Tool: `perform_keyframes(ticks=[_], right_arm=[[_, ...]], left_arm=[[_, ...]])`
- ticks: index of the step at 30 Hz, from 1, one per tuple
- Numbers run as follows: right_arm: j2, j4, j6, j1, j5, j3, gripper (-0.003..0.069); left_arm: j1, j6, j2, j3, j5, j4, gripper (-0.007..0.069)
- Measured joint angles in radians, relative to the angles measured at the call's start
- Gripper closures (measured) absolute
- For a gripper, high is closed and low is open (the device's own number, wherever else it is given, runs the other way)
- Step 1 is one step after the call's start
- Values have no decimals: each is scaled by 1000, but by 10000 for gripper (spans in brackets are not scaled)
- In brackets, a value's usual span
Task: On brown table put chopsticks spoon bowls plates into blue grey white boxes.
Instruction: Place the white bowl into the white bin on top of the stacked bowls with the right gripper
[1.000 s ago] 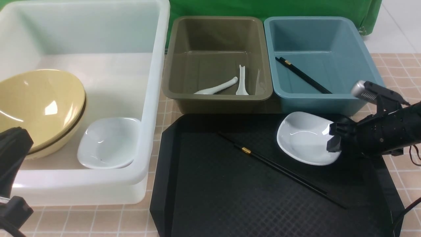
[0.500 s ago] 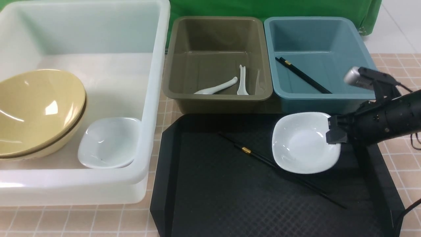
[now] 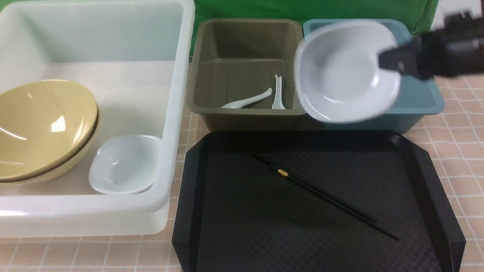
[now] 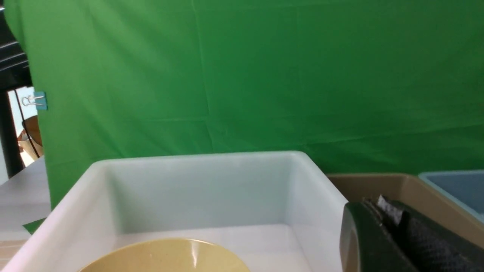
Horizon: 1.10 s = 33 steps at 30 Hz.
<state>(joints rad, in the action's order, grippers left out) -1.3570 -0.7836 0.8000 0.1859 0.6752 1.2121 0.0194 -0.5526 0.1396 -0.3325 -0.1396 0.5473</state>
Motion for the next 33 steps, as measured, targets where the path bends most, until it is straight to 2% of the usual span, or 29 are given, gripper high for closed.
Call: perform_keyframes(ticks=[3, 4, 5, 9, 15, 18, 23, 27, 33], right_arm=[[-50, 0, 43, 123, 30, 125, 588], [-54, 1, 46, 132, 31, 142, 588], [-95, 0, 57, 203, 38, 210, 588], [-223, 3, 96, 361, 49, 347, 588], [-475, 35, 176, 505, -19, 541, 588], [-574, 78, 179, 526, -53, 605, 588], [-740, 237, 175, 582, -81, 737, 586], [-789, 365, 177, 630, -75, 761, 585], [-834, 487, 177, 677, -72, 761, 575]], left_arm=[[0, 2, 0, 0, 3, 3, 635], [0, 2, 0, 0, 3, 3, 635], [0, 3, 0, 0, 3, 4, 635], [0, 3, 0, 0, -10, 4, 635], [0, 3, 0, 0, -21, 11, 635], [0, 3, 0, 0, -32, 12, 635], [0, 4, 0, 0, -47, 13, 635], [0, 4, 0, 0, -50, 13, 635], [0, 5, 0, 0, -52, 13, 635]])
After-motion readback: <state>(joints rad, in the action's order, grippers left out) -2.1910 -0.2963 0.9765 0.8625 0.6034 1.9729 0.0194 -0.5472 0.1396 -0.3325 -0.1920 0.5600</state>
